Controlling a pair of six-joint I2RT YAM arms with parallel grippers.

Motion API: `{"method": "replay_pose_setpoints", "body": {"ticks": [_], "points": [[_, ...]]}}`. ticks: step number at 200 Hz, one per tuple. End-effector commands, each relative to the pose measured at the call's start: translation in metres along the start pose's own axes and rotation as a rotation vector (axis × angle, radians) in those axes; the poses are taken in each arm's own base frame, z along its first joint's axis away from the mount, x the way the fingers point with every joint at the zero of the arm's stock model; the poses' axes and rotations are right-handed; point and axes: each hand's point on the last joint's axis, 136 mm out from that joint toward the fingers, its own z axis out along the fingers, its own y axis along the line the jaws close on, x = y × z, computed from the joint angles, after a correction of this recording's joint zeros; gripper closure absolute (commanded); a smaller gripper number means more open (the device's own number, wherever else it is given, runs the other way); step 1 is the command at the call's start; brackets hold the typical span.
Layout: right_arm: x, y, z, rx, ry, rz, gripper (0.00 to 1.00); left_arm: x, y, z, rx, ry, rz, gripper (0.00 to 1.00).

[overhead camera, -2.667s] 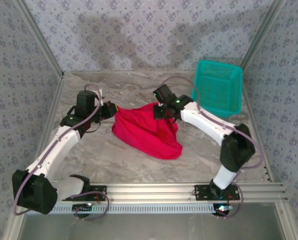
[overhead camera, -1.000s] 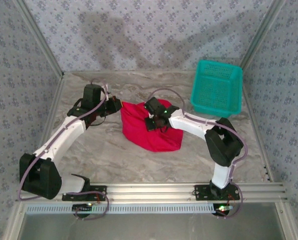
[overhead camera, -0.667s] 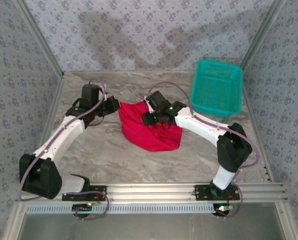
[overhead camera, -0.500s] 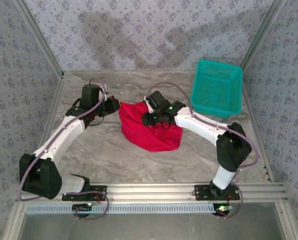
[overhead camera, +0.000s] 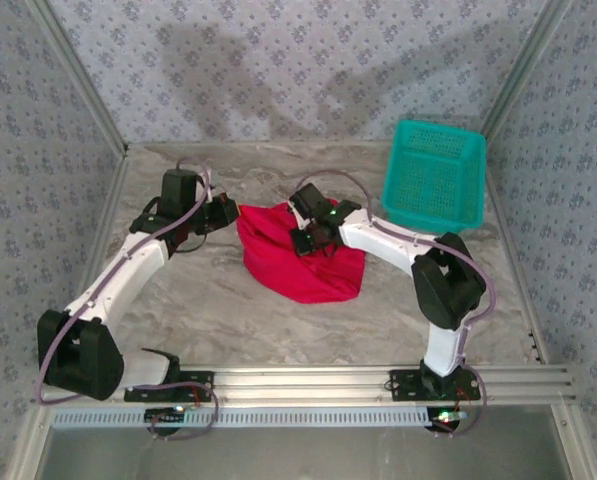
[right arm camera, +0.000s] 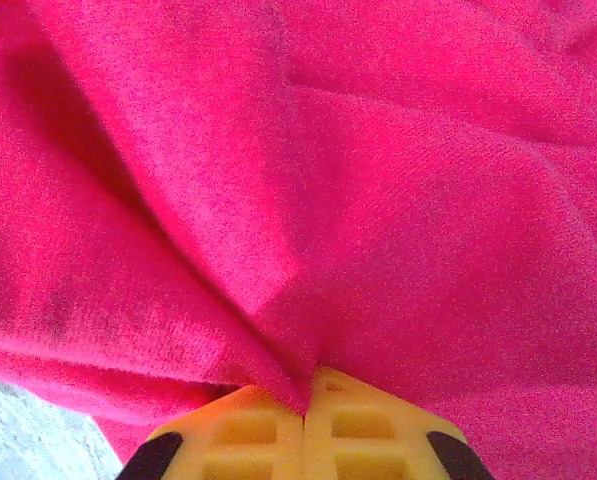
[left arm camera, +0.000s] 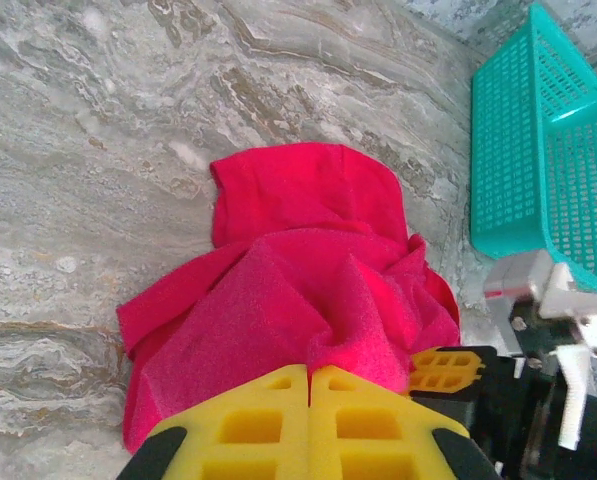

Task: Fold the inside-out t-shirt

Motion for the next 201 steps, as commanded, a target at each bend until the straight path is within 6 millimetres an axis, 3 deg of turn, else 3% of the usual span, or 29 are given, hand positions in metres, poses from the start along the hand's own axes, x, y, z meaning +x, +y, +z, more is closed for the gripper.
{"method": "replay_pose_setpoints", "body": {"ticks": [1, 47, 62, 79, 101, 119, 147, 168, 181, 201], "points": [[-0.032, 0.002, -0.062, 0.027, -0.07, -0.009, 1.0, -0.018, -0.016, -0.021, 0.044, -0.045, 0.047, 1.0], [-0.054, 0.032, -0.22, -0.149, -0.209, 0.013, 1.0, -0.049, -0.044, -0.046, 0.092, -0.09, 0.135, 1.0], [-0.053, 0.037, -0.251, -0.19, -0.242, 0.016, 1.0, -0.056, -0.055, -0.052, 0.117, -0.102, 0.154, 1.0], [-0.05, 0.036, -0.265, -0.222, -0.271, 0.024, 1.0, -0.059, -0.059, -0.054, 0.131, -0.11, 0.158, 1.0], [-0.048, 0.016, -0.24, -0.222, -0.265, 0.076, 1.0, -0.054, -0.054, -0.044, 0.129, -0.1, 0.146, 1.0], [-0.047, -0.002, -0.2, -0.24, -0.245, 0.132, 1.0, -0.044, -0.042, -0.028, 0.095, -0.077, 0.146, 1.0], [-0.028, -0.028, -0.127, -0.222, -0.145, 0.162, 1.0, -0.021, -0.02, -0.001, -0.017, -0.046, 0.197, 1.0], [-0.015, -0.036, -0.098, -0.232, -0.094, 0.18, 1.0, 0.004, -0.016, 0.014, -0.075, -0.002, 0.268, 1.0], [-0.009, -0.038, -0.091, -0.234, -0.083, 0.186, 1.0, 0.018, -0.019, 0.019, -0.08, 0.015, 0.32, 0.9], [-0.006, -0.038, -0.091, -0.239, -0.09, 0.192, 1.0, 0.038, -0.028, 0.02, -0.055, 0.027, 0.403, 0.63]]}}
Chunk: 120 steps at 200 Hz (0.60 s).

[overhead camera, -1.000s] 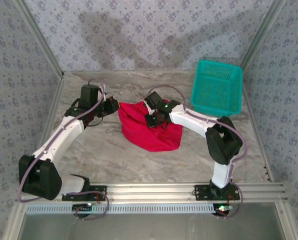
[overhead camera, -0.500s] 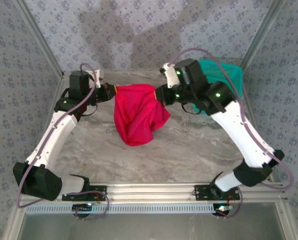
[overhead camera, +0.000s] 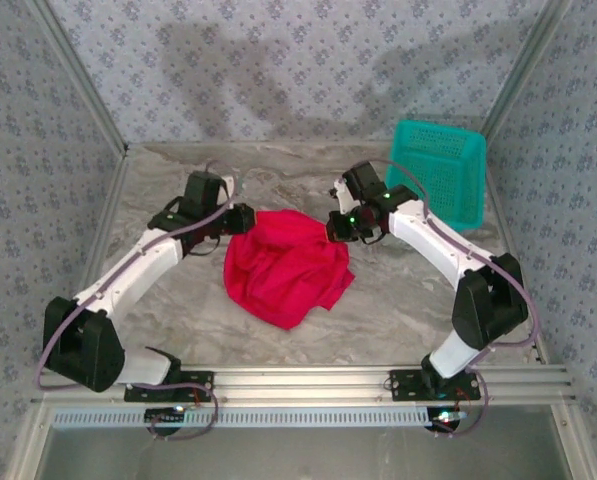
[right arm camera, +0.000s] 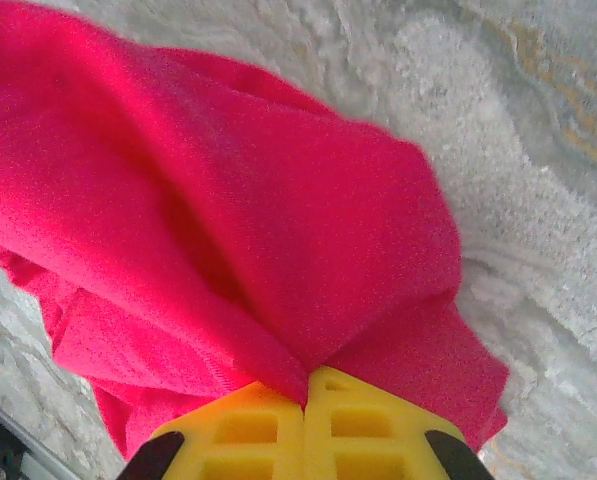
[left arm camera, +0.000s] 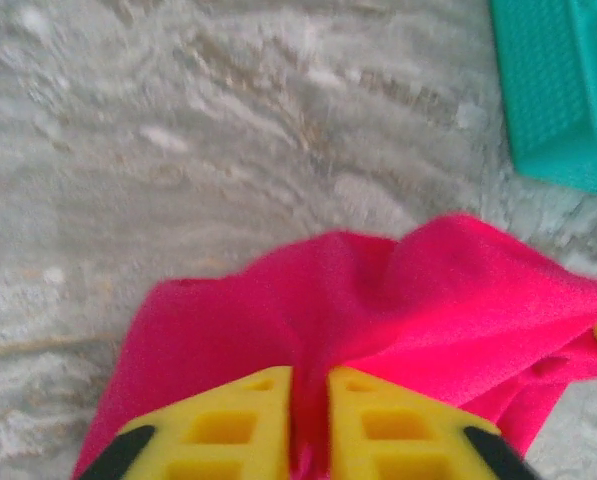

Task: Fold the inside-out t-shirt

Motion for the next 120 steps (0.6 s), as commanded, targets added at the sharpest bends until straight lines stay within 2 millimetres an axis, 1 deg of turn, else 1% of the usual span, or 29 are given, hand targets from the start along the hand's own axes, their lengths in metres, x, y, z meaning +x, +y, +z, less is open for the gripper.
{"method": "replay_pose_setpoints", "body": {"ticks": [1, 13, 21, 32, 42, 60, 75, 92, 106, 120], "points": [[-0.018, 0.018, -0.017, -0.072, -0.099, -0.049, 1.0, 0.0, -0.011, -0.003, -0.017, -0.063, 0.138, 0.62], [-0.018, 0.017, -0.018, -0.071, -0.103, -0.05, 1.0, 0.01, -0.022, -0.007, 0.006, -0.079, 0.214, 0.54], [-0.016, 0.017, -0.018, -0.069, -0.1, -0.049, 1.0, 0.017, -0.029, -0.01, 0.016, -0.093, 0.265, 0.51], [-0.016, 0.016, -0.019, -0.067, -0.099, -0.049, 1.0, 0.025, -0.034, -0.011, 0.027, -0.098, 0.298, 0.48], [-0.016, 0.017, -0.019, -0.067, -0.098, -0.05, 1.0, 0.032, -0.035, -0.009, 0.032, -0.078, 0.287, 0.48], [-0.016, 0.017, -0.022, -0.068, -0.104, -0.051, 1.0, 0.047, -0.028, -0.001, 0.016, -0.006, 0.24, 0.49], [-0.016, 0.018, -0.023, -0.068, -0.108, -0.05, 1.0, 0.06, -0.02, 0.009, -0.01, 0.057, 0.202, 0.57], [-0.017, 0.019, -0.024, -0.073, -0.114, -0.05, 1.0, 0.072, -0.008, 0.025, -0.057, 0.121, 0.171, 0.61], [-0.017, 0.02, -0.024, -0.073, -0.114, -0.05, 1.0, 0.075, 0.0, 0.035, -0.103, 0.142, 0.149, 0.62], [-0.016, 0.021, -0.024, -0.073, -0.113, -0.051, 1.0, 0.068, 0.022, 0.04, -0.233, 0.117, 0.126, 0.6]]}}
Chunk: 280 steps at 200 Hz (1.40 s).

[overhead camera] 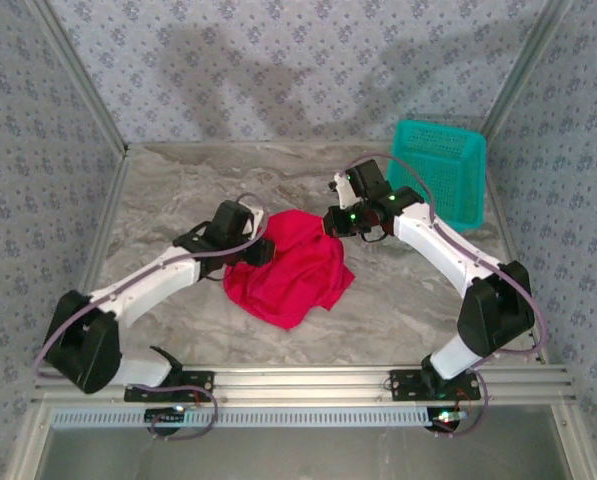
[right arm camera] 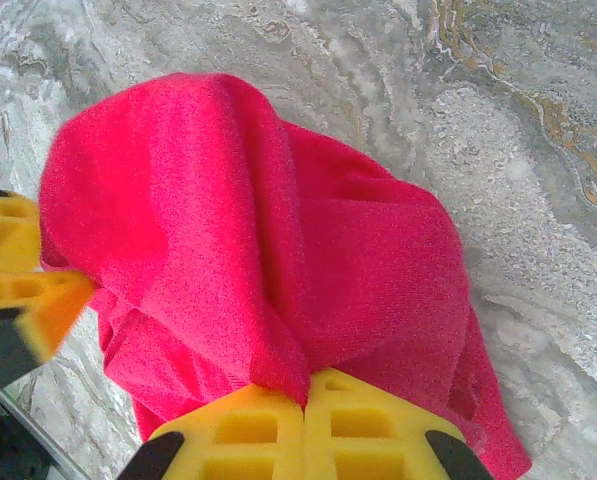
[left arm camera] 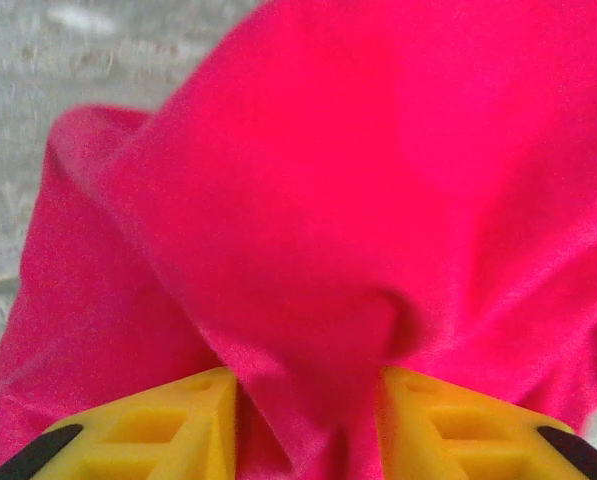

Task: Fold the inside-out t-shirt

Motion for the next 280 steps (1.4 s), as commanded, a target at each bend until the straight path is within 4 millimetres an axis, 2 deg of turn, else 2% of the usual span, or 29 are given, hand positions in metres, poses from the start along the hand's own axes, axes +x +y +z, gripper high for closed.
{"method": "replay_pose_setpoints", "body": {"ticks": [1, 15, 32, 47, 59, 75, 109, 121, 129, 159, 190, 216, 240, 259, 280], "points": [[0.0, 0.006, -0.008, -0.019, -0.018, -0.015, 1.0, -0.003, 0.03, 0.007, -0.18, 0.007, -0.065, 0.6], [0.003, 0.007, -0.009, -0.013, -0.016, -0.018, 1.0, -0.009, 0.064, 0.001, -0.349, -0.024, -0.137, 0.65], [0.006, 0.006, -0.009, -0.007, -0.015, -0.018, 1.0, -0.015, 0.098, -0.017, -0.486, -0.075, -0.242, 0.64], [0.008, 0.005, -0.01, -0.004, -0.017, -0.018, 1.0, -0.02, 0.112, -0.035, -0.53, -0.141, -0.31, 0.6], [0.009, 0.004, -0.011, -0.002, -0.018, -0.018, 1.0, -0.023, 0.115, -0.048, -0.541, -0.19, -0.333, 0.57], [0.011, 0.004, -0.009, -0.002, -0.013, -0.018, 1.0, -0.024, 0.104, -0.055, -0.474, -0.205, -0.332, 0.55], [0.01, 0.005, -0.008, -0.005, -0.013, -0.022, 1.0, -0.019, 0.03, -0.042, -0.118, -0.135, -0.27, 0.58], [0.009, 0.005, -0.008, -0.007, -0.014, -0.02, 1.0, -0.012, 0.013, -0.038, -0.03, -0.111, -0.277, 0.59], [0.009, 0.006, -0.008, -0.008, -0.015, -0.02, 1.0, -0.008, 0.008, -0.035, -0.001, -0.1, -0.289, 0.59], [0.008, 0.008, -0.009, -0.018, -0.017, -0.018, 1.0, 0.003, 0.014, -0.019, -0.026, -0.058, -0.307, 0.58], [0.008, 0.01, -0.01, -0.016, -0.015, -0.019, 1.0, 0.011, 0.017, 0.008, -0.054, 0.025, -0.318, 0.57], [0.009, 0.011, -0.011, -0.014, -0.015, -0.023, 1.0, 0.011, 0.02, 0.026, -0.076, 0.047, -0.332, 0.57], [0.009, 0.012, -0.011, -0.016, -0.012, -0.026, 1.0, 0.008, 0.032, 0.036, -0.131, 0.055, -0.347, 0.57], [0.013, 0.013, -0.009, -0.021, -0.003, -0.03, 1.0, -0.003, 0.038, 0.034, -0.147, 0.038, -0.36, 0.63], [0.017, 0.012, -0.008, -0.021, 0.005, -0.032, 1.0, -0.022, 0.039, 0.024, -0.141, -0.002, -0.364, 0.84]]}}
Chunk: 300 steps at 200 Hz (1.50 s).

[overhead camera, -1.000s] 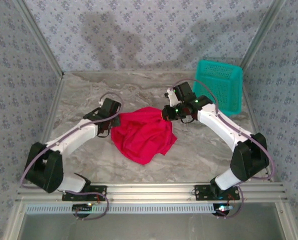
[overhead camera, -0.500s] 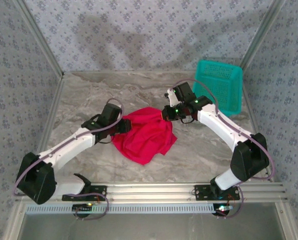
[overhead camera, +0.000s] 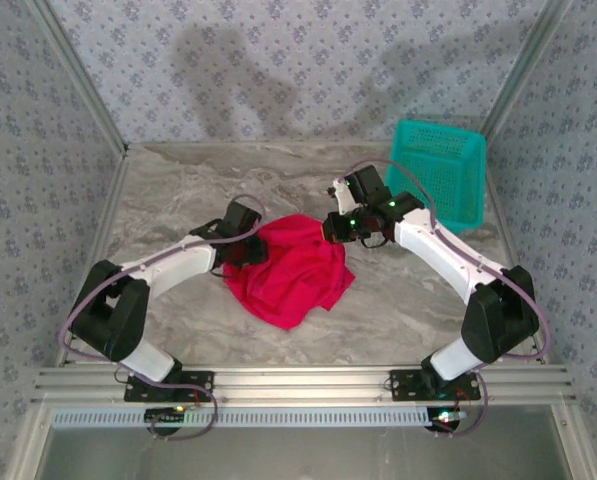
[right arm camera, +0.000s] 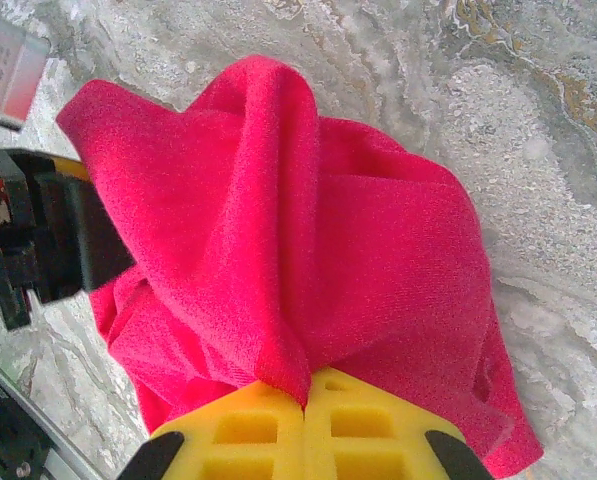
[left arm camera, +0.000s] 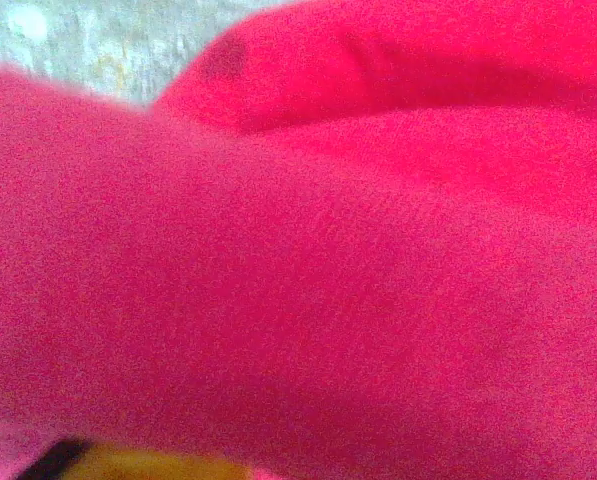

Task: Fold the inside-out t-shirt

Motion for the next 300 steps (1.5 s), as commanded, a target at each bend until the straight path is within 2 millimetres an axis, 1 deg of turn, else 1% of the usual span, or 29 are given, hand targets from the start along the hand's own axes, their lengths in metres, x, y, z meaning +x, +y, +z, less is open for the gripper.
{"method": "replay_pose_setpoints", "body": {"ticks": [1, 15, 28, 44, 54, 72, 75, 79, 99, 102, 110, 118, 125, 137, 153, 171, 186, 200, 217, 222, 233, 244, 251, 258, 260, 262, 274, 288, 300], "points": [[0.003, 0.006, -0.007, -0.009, -0.006, -0.015, 1.0, -0.034, -0.01, -0.018, 0.02, -0.082, -0.013, 0.85], [0.007, 0.003, -0.006, -0.002, -0.002, -0.013, 1.0, -0.048, -0.015, -0.029, 0.036, -0.107, -0.015, 1.0], [0.009, -0.002, -0.006, 0.007, 0.001, -0.005, 1.0, -0.06, -0.024, -0.042, 0.067, -0.126, -0.009, 1.0], [0.011, -0.012, -0.007, 0.026, -0.003, 0.02, 1.0, -0.078, -0.044, -0.064, 0.134, -0.153, 0.001, 1.0], [0.006, -0.021, -0.009, 0.038, -0.017, 0.046, 1.0, -0.094, -0.061, -0.086, 0.19, -0.182, 0.01, 1.0], [0.0, -0.038, -0.011, 0.064, -0.041, 0.108, 1.0, -0.125, -0.092, -0.134, 0.288, -0.257, 0.032, 1.0], [-0.007, -0.042, -0.011, 0.067, -0.067, 0.117, 1.0, -0.13, -0.097, -0.142, 0.306, -0.27, 0.034, 1.0], [-0.01, -0.046, -0.011, 0.076, -0.074, 0.135, 1.0, -0.136, -0.103, -0.153, 0.332, -0.283, 0.036, 1.0], [-0.021, -0.08, -0.011, 0.176, -0.091, 0.25, 1.0, -0.156, -0.135, -0.21, 0.498, -0.326, 0.048, 1.0], [-0.017, -0.086, -0.01, 0.202, -0.07, 0.279, 1.0, -0.158, -0.139, -0.219, 0.52, -0.331, 0.051, 1.0], [-0.016, -0.099, -0.009, 0.24, -0.059, 0.339, 1.0, -0.162, -0.146, -0.239, 0.566, -0.348, 0.061, 1.0], [-0.016, -0.113, -0.006, 0.275, -0.049, 0.395, 1.0, -0.164, -0.147, -0.256, 0.596, -0.366, 0.062, 1.0], [-0.015, -0.123, -0.002, 0.294, -0.035, 0.43, 1.0, -0.164, -0.144, -0.267, 0.612, -0.38, 0.056, 1.0], [-0.012, -0.134, 0.005, 0.319, -0.009, 0.466, 1.0, -0.162, -0.137, -0.279, 0.633, -0.393, 0.046, 1.0], [-0.002, -0.145, 0.015, 0.36, 0.055, 0.502, 1.0, -0.159, -0.12, -0.277, 0.659, -0.383, 0.002, 1.0], [0.007, -0.157, 0.023, 0.404, 0.11, 0.516, 1.0, -0.16, -0.093, -0.264, 0.688, -0.368, -0.097, 1.0], [0.005, -0.163, 0.027, 0.431, 0.119, 0.499, 1.0, -0.163, -0.077, -0.252, 0.708, -0.353, -0.162, 1.0], [0.001, -0.155, 0.029, 0.412, 0.12, 0.466, 1.0, -0.162, -0.071, -0.237, 0.68, -0.328, -0.174, 1.0], [-0.009, -0.136, 0.026, 0.363, 0.081, 0.415, 1.0, -0.151, -0.075, -0.213, 0.643, -0.271, -0.138, 1.0], [-0.011, -0.131, 0.025, 0.35, 0.072, 0.407, 1.0, -0.145, -0.078, -0.205, 0.624, -0.255, -0.117, 1.0], [-0.016, -0.121, 0.022, 0.311, 0.058, 0.402, 1.0, -0.127, -0.082, -0.184, 0.561, -0.22, -0.056, 0.89], [-0.019, -0.113, 0.021, 0.273, 0.046, 0.404, 1.0, -0.105, -0.09, -0.161, 0.519, -0.174, 0.014, 0.8], [-0.02, -0.109, 0.02, 0.26, 0.042, 0.405, 1.0, -0.089, -0.097, -0.149, 0.513, -0.145, 0.062, 0.76], [-0.022, -0.107, 0.018, 0.255, 0.037, 0.403, 1.0, -0.076, -0.1, -0.136, 0.501, -0.125, 0.101, 0.71], [-0.022, -0.106, 0.018, 0.253, 0.036, 0.402, 1.0, -0.069, -0.104, -0.132, 0.502, -0.112, 0.116, 0.7], [-0.022, -0.106, 0.017, 0.253, 0.036, 0.403, 1.0, -0.067, -0.104, -0.129, 0.495, -0.113, 0.127, 0.68], [-0.023, -0.104, 0.015, 0.249, 0.033, 0.405, 1.0, -0.038, -0.114, -0.108, 0.486, -0.071, 0.222, 0.61], [-0.022, -0.103, 0.014, 0.244, 0.035, 0.405, 1.0, -0.004, -0.127, -0.084, 0.475, -0.022, 0.349, 0.57], [-0.022, -0.103, 0.013, 0.241, 0.038, 0.409, 1.0, 0.019, -0.134, -0.065, 0.448, -0.002, 0.45, 0.52]]}}
